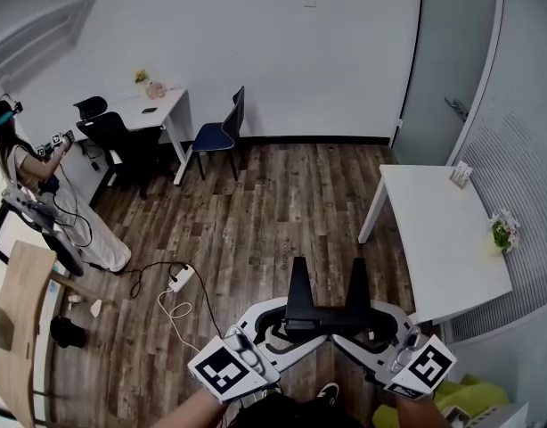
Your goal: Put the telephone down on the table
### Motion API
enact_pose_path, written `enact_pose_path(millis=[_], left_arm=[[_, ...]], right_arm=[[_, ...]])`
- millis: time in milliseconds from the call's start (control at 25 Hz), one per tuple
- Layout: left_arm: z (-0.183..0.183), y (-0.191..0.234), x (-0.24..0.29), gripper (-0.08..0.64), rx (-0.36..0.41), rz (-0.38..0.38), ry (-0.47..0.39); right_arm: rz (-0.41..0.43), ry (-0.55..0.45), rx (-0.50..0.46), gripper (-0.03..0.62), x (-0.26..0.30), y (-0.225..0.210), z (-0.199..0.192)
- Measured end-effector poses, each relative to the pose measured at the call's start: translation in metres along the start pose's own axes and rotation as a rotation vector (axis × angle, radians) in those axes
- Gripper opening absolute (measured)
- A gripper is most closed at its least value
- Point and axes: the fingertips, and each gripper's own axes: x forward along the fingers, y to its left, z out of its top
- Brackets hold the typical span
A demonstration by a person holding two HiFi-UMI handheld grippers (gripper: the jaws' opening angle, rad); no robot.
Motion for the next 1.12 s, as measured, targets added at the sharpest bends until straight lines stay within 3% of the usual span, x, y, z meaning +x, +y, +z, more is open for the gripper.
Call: enact_pose_path(millis=[800,1120], left_arm=[[-0.004,0.038,-0.076,0.253,0.002,-0.016,-0.01],[-0.01,0.052,-0.08,0.253,-0.008,-0.044,-0.001]], right_arm=[[-0.026,0.021,0.002,0.227,0.069,0.04,-0.017],[-0.047,-0.003,0.024,0.227,0.085,0.039,-0.018]])
